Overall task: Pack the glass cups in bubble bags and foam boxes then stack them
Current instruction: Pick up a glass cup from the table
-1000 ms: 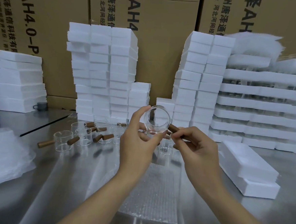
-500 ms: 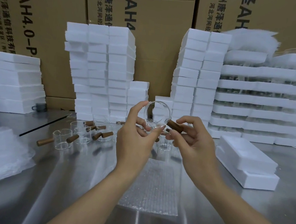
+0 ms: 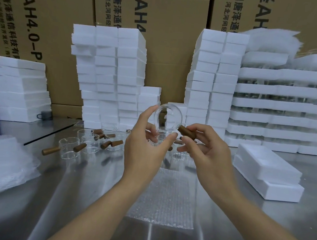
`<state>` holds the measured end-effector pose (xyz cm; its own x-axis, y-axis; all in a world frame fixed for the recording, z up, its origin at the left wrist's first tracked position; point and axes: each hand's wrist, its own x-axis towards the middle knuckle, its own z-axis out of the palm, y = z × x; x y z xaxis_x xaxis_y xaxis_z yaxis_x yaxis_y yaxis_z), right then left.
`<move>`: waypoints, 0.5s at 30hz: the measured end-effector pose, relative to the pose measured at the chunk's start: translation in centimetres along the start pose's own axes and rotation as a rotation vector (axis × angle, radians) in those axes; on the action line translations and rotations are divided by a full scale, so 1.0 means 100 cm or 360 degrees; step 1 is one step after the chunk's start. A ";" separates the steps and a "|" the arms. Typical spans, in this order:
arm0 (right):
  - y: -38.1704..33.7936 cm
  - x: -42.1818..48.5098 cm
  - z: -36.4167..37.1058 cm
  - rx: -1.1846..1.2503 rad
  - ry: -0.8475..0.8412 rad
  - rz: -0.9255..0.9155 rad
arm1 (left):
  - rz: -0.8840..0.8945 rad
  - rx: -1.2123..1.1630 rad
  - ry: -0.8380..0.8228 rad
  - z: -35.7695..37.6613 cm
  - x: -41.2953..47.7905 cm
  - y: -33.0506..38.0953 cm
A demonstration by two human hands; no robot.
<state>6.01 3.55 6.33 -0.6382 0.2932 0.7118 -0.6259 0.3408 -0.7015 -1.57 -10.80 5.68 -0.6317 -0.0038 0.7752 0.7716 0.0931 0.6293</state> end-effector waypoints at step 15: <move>-0.007 0.006 0.005 0.0320 0.0063 0.0597 | 0.0063 -0.0040 0.0028 -0.001 -0.001 0.003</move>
<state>5.86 3.03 7.19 -0.8230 0.3991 0.4043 -0.4314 0.0241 -0.9019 -1.29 -10.88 5.83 -0.5993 -0.0180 0.8003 0.7978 0.0686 0.5990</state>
